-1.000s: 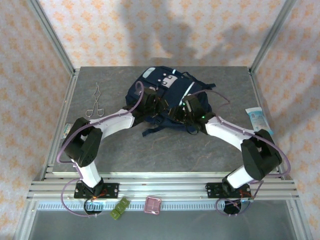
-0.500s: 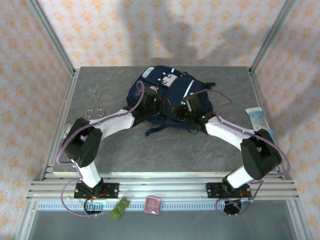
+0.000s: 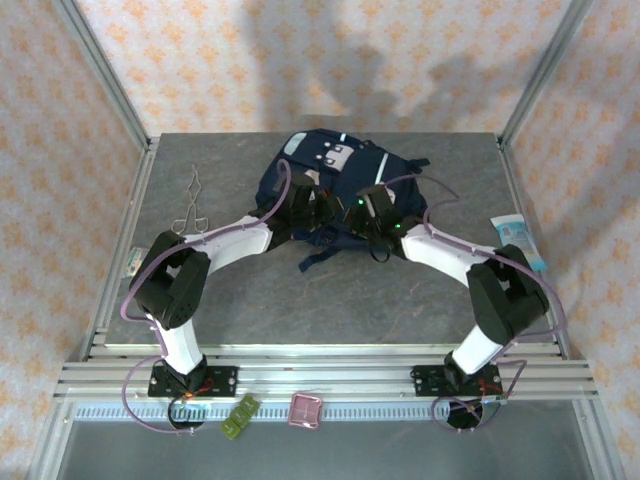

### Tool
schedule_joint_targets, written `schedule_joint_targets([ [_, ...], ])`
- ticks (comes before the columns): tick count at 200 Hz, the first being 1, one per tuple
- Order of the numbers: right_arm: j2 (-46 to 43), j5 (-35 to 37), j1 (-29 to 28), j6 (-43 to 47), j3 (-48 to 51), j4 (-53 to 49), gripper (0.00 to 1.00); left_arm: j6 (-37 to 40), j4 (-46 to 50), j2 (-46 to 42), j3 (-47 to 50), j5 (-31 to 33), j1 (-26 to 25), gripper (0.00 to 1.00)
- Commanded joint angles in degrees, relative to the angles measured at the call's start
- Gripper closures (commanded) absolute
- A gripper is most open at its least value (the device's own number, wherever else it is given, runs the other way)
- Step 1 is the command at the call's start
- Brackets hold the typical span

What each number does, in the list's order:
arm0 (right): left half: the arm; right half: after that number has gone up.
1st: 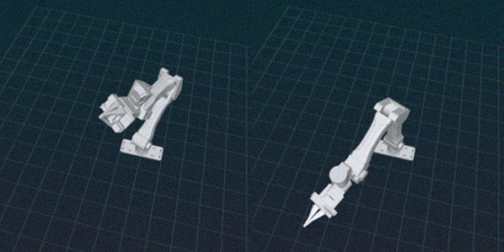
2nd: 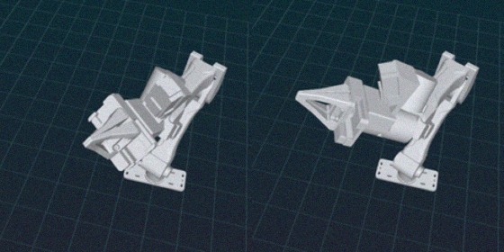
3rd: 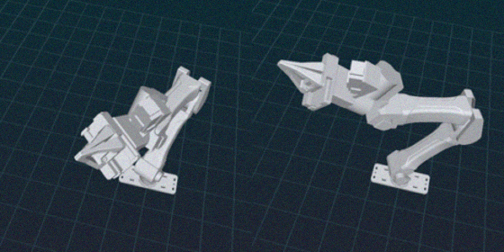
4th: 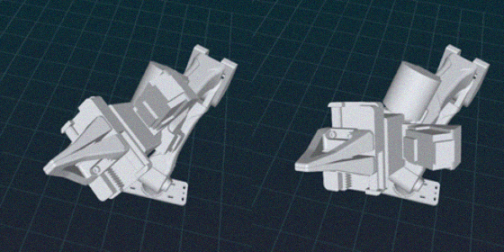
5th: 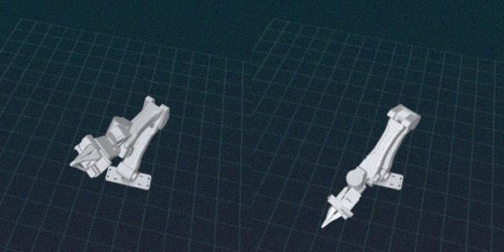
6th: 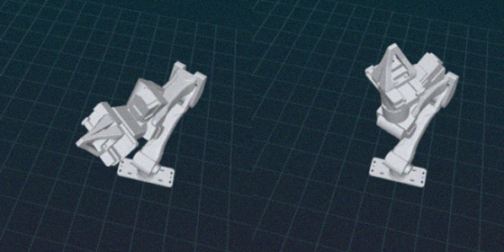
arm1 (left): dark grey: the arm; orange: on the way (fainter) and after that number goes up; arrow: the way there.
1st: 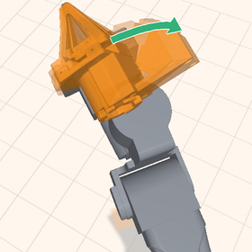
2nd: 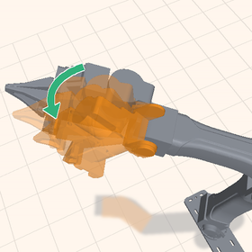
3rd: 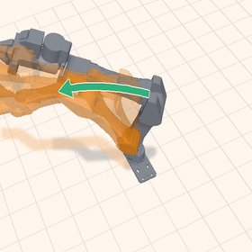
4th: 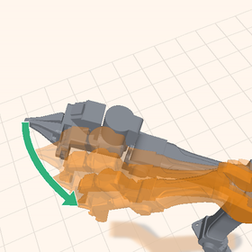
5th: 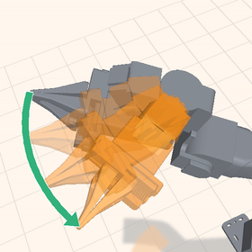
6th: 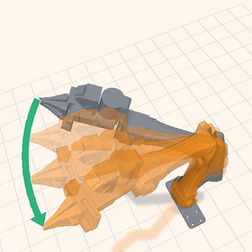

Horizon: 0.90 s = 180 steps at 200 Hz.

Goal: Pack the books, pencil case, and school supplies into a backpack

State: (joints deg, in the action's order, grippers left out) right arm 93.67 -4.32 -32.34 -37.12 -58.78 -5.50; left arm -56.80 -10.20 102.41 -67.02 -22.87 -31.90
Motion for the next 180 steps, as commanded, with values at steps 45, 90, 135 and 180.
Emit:
schedule_joint_targets([
  [45,4.3,8.3,-0.5,-2.4,-7.3,-4.5,0.90,0.6,-1.4,-1.0,-0.9,0.0,-0.3,1.00],
  [90,4.7,7.9,-0.5,-1.7,-7.1,-4.6,0.92,0.5,-0.9,-2.3,1.2,4.6,0.0,0.65],
  [135,7.9,7.7,-0.5,-0.7,-8.7,-5.8,0.83,0.7,-0.5,-3.4,2.0,5.7,0.3,0.60],
  [180,7.0,8.0,-0.6,0.2,-6.7,-6.2,0.99,0.9,-1.1,-2.8,2.5,7.4,0.5,0.53],
])
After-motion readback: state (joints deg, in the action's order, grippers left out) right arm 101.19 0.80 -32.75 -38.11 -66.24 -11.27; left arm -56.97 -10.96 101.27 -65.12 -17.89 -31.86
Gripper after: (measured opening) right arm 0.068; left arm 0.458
